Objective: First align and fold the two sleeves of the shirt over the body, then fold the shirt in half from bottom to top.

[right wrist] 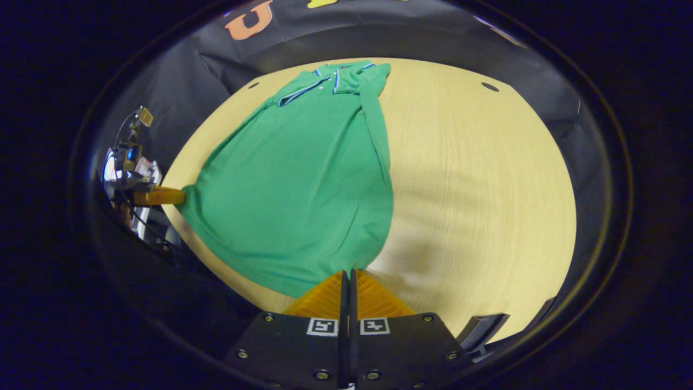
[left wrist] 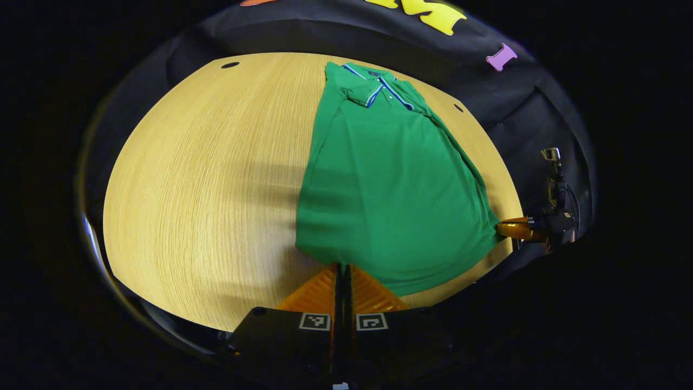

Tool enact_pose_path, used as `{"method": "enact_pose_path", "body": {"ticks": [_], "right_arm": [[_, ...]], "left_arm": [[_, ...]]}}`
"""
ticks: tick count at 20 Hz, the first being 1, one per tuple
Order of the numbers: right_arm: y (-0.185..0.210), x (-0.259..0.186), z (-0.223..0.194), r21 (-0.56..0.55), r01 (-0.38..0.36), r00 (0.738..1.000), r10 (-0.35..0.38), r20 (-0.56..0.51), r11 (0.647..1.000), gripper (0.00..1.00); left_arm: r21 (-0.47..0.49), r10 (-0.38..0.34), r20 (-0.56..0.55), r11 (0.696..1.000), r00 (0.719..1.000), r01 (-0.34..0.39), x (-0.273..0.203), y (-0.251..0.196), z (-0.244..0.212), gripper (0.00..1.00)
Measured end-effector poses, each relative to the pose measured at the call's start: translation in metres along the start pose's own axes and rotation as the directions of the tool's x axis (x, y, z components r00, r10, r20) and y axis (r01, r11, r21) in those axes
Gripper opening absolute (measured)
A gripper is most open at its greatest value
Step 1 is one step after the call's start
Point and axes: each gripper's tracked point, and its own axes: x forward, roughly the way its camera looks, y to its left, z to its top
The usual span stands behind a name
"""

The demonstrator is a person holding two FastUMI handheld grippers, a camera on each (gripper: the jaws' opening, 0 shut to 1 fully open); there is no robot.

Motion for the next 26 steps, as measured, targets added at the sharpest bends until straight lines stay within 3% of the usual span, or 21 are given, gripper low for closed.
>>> {"method": "enact_pose_path", "body": {"ticks": [6,7,16,22,26], "right_arm": [[0.003,-0.014,0.03,0.008,-0.036,0.999,0.036,0.031,0.999,0.04],[0.003,-0.015,0.036,0.009,-0.04,0.999,0.04,0.036,0.999,0.0],[0.012,-0.035,0.091,0.068,-0.137,0.984,0.128,0.126,0.988,0.01],[0.014,-0.047,0.128,0.076,-0.161,0.97,0.144,0.194,0.984,0.01],[0.019,-0.055,0.147,0.06,-0.174,0.963,0.157,0.22,0.983,0.0]], "left_arm": [[0.037,-0.017,0.039,0.999,0.999,0.015,-0.012,-0.006,0.025,0.03],[0.044,-0.018,0.051,0.999,0.999,0.015,-0.015,-0.007,0.032,0.03],[0.101,-0.033,0.133,0.995,0.991,0.02,-0.028,-0.012,0.08,0.03],[0.189,-0.043,0.207,0.982,0.977,0.004,-0.041,-0.015,0.121,0.03],[0.2,-0.057,0.275,0.98,0.96,0.001,-0.049,-0.016,0.154,0.03]]}}
